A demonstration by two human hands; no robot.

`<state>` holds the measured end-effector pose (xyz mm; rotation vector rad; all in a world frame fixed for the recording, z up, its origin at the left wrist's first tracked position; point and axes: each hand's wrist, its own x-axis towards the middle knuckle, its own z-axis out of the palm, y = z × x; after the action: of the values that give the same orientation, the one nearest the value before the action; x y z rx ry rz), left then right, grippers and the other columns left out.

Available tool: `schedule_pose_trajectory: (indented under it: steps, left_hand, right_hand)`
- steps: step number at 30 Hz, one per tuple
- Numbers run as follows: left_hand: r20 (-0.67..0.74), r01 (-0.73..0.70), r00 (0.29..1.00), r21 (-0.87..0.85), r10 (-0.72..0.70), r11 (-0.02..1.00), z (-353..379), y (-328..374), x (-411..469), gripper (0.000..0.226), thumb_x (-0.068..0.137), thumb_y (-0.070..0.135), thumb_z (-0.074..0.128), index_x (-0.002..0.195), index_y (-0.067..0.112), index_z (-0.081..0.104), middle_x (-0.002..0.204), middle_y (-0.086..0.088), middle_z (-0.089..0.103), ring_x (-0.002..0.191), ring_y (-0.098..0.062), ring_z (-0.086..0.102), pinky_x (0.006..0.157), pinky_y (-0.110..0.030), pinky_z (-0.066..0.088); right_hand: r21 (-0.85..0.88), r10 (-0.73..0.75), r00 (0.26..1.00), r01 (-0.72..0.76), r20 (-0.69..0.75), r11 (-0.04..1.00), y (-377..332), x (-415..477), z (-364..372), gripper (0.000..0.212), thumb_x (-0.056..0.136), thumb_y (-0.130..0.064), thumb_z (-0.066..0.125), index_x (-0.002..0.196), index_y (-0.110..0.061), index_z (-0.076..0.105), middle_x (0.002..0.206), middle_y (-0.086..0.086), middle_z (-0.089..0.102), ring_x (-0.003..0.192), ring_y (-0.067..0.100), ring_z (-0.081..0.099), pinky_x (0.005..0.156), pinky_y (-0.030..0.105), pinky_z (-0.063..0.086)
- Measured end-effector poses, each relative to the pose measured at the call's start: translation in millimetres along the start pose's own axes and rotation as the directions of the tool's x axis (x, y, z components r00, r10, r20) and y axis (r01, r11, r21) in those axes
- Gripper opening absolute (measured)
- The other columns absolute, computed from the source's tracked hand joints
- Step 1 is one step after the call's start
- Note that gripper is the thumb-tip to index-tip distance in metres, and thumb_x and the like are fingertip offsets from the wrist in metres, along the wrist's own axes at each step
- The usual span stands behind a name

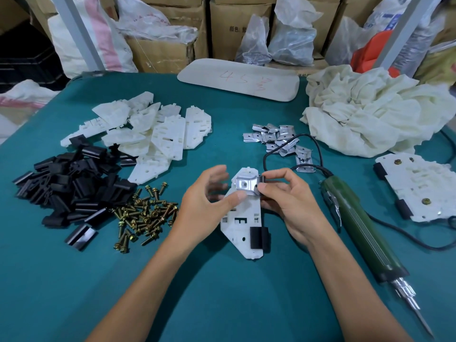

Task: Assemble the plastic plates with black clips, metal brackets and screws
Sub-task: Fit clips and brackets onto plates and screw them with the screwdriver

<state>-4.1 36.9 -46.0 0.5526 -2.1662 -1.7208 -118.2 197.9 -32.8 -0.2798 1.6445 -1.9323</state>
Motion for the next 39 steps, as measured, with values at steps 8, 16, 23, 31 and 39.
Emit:
schedule_pose_trajectory:
  steps: [8, 16, 23, 31, 39]
  left_hand:
    - [0.177, 0.072, 0.983, -0.191, -0.038, 0.979, 4, -2, 0, 0.048, 0.085, 0.064, 0.064, 0.098, 0.019, 0.075, 0.094, -0.029, 0.061, 0.084, -0.024, 0.053, 0.079, -0.043, 0.043]
    - [0.131, 0.016, 0.991, -0.170, 0.006, 0.985, 2, 1, -3, 0.039, 0.093, 0.053, 0.061, 0.098, 0.017, 0.075, 0.100, -0.024, 0.068, 0.084, -0.020, 0.060, 0.078, -0.046, 0.050]
    - [0.236, 0.018, 0.972, -0.168, 0.022, 0.986, -2, 1, -7, 0.034, 0.100, 0.049, 0.052, 0.115, 0.025, 0.072, 0.109, -0.017, 0.071, 0.097, -0.022, 0.067, 0.091, -0.056, 0.052]
    - [0.314, 0.169, 0.947, -0.305, -0.069, 0.937, -9, -2, -7, 0.035, 0.103, 0.041, 0.050, 0.114, 0.018, 0.074, 0.114, -0.009, 0.075, 0.104, -0.021, 0.071, 0.084, -0.028, 0.056]
    - [-0.026, -0.074, 0.996, 0.388, 0.091, 0.919, -22, 14, 24, 0.029, 0.091, 0.067, 0.049, 0.090, 0.043, 0.065, 0.093, 0.026, 0.066, 0.079, 0.005, 0.057, 0.068, -0.006, 0.039]
  right_hand:
    - [0.047, -0.042, 0.998, 0.040, 0.038, 0.998, 1, -2, 3, 0.015, 0.095, -0.001, 0.067, 0.102, -0.012, 0.060, 0.096, 0.008, 0.076, 0.086, 0.017, 0.074, 0.073, 0.025, 0.059]
    - [0.046, -0.085, 0.993, 0.081, 0.077, 0.996, 3, -3, 3, 0.017, 0.091, -0.014, 0.073, 0.106, -0.016, 0.065, 0.109, 0.013, 0.073, 0.094, 0.024, 0.074, 0.077, 0.034, 0.060]
    - [0.041, -0.163, 0.985, 0.162, 0.047, 0.986, 5, -4, 7, 0.023, 0.079, -0.026, 0.080, 0.101, -0.025, 0.075, 0.104, 0.012, 0.071, 0.088, 0.020, 0.069, 0.070, 0.029, 0.059]
    - [-0.053, -0.116, 0.974, 0.128, 0.192, 0.990, -2, -6, -8, 0.043, 0.076, -0.014, 0.085, 0.117, -0.019, 0.073, 0.118, 0.009, 0.073, 0.090, 0.027, 0.074, 0.079, 0.032, 0.060]
    - [-0.237, -0.062, 0.990, 0.091, 0.127, 0.967, 3, -1, -24, 0.031, 0.079, -0.028, 0.086, 0.108, -0.029, 0.078, 0.102, -0.001, 0.076, 0.066, 0.016, 0.068, 0.067, 0.024, 0.057]
